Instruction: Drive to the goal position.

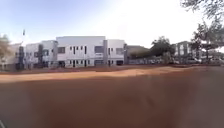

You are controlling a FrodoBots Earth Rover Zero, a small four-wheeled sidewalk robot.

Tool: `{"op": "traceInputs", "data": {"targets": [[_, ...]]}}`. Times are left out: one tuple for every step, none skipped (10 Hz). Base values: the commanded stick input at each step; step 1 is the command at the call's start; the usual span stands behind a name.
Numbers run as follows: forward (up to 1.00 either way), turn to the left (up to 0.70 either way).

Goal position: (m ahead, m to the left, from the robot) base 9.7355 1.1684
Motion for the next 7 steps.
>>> {"op": "traceInputs", "data": {"targets": [[1.0,0.0],[1.0,0.0],[1.0,0.0],[1.0,0.0],[1.0,0.0],[1.0,0.0],[1.0,0.0]]}}
